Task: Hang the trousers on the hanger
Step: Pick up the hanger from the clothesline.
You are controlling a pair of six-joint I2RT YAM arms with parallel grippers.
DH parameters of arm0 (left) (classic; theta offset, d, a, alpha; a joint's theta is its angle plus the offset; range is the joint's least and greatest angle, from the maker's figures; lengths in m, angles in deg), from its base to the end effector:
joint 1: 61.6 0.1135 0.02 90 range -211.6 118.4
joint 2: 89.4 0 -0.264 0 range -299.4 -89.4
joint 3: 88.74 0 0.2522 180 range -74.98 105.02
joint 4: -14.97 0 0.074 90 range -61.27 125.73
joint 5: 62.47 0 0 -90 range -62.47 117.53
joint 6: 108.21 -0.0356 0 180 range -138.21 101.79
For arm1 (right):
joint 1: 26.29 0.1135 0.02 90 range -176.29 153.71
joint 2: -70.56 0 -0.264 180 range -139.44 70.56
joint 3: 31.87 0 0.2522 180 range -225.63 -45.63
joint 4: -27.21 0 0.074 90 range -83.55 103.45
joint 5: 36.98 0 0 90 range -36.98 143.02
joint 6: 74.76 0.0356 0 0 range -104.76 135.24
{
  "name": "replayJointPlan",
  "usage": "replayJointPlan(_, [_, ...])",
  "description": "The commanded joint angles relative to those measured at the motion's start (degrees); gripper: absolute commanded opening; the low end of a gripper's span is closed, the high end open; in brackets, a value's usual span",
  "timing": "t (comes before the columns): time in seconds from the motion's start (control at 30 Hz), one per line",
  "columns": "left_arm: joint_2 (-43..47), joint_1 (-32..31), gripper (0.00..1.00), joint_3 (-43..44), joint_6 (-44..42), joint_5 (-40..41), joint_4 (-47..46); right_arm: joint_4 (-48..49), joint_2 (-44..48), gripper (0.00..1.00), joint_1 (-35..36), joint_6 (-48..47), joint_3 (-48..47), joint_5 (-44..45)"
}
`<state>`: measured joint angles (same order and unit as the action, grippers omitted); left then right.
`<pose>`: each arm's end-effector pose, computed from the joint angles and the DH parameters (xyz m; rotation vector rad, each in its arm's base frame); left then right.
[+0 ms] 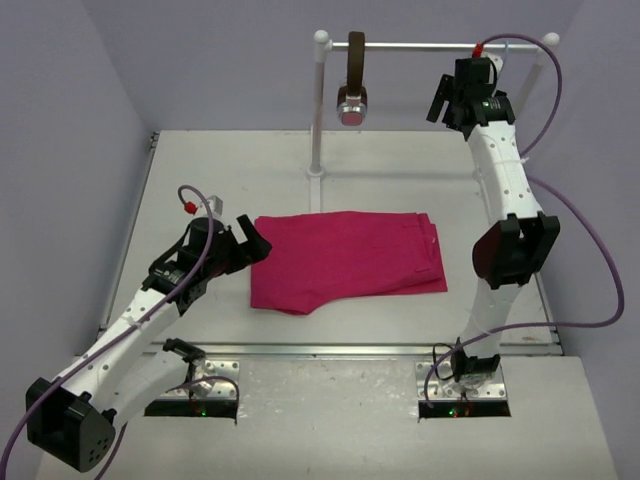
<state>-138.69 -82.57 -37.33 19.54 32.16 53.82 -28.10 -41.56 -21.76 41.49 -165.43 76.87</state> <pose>0.1762 -0.0644 0.2575 -0.3736 2.2202 -0.4742 0.4424 0.0206 0.3909 0.6264 2.0131 -0.1301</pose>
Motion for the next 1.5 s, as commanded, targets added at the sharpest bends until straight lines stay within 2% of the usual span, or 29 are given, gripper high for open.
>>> replayJointPlan(0.0, [1.23,0.23,1.0,-2.44,-2.71,-4.05,-0.89,-0.01,1.12,0.95,-0.41,-8.23,-0.04,-0.75])
replayJointPlan(0.07, [0.51,0.21,1.0,-3.01,-2.71,-4.73,-1.34,5.9,5.44,0.94,-0.4,-10.52,7.0,-5.36])
replayJointPlan(0.33, [-1.36,0.23,1.0,-2.68,-3.67,-6.04,-2.88,6.02,11.3,0.94,-0.49,-15.44,8.24,-10.99])
replayJointPlan(0.6, [-1.11,0.21,1.0,-3.19,-4.09,-7.96,-3.3,9.68,15.92,0.96,-2.82,-23.4,12.51,-3.42])
replayJointPlan(0.67, [-1.07,0.23,1.0,-3.17,-4.27,-8.28,-3.32,12.13,15.96,0.97,-4.08,-25.44,13.45,-0.12])
replayJointPlan(0.73, [-1.05,0.19,1.0,-3.16,-4.29,-8.85,-3.38,15.68,15.68,0.95,-6.79,-29.89,15.2,-0.69])
replayJointPlan(0.77, [-1.0,0.08,1.0,-3.32,-4.34,-9.14,-3.38,16.48,15.34,0.89,-7.31,-30.64,15.21,-2.42])
replayJointPlan(0.8, [-0.92,0.05,1.0,-3.36,-4.36,-9.2,-3.38,16.67,15.26,0.88,-7.43,-30.96,15.08,-2.84])
replayJointPlan(0.9, [-0.63,-0.77,1.0,-3.95,-4.06,-8.82,-3.92,16.27,16.14,0.91,-6.9,-28.61,14.89,-0.22])
replayJointPlan(1.0, [-0.74,-1.07,1.0,-3.96,-4.14,-8.66,-4.0,25.77,20.85,0.92,-6.64,-28.26,27.18,-0.88])
replayJointPlan(1.17, [-0.89,-1.44,1.0,-3.97,-4.35,-8.77,-4.35,30.17,20.89,0.94,-5.0,-33.78,30.25,-0.46])
replayJointPlan(1.47, [-1.32,-1.46,1.0,-3.98,-4.62,-9.56,-4.88,27.74,16.39,0.98,-4.98,-33.6,24.43,-3.08])
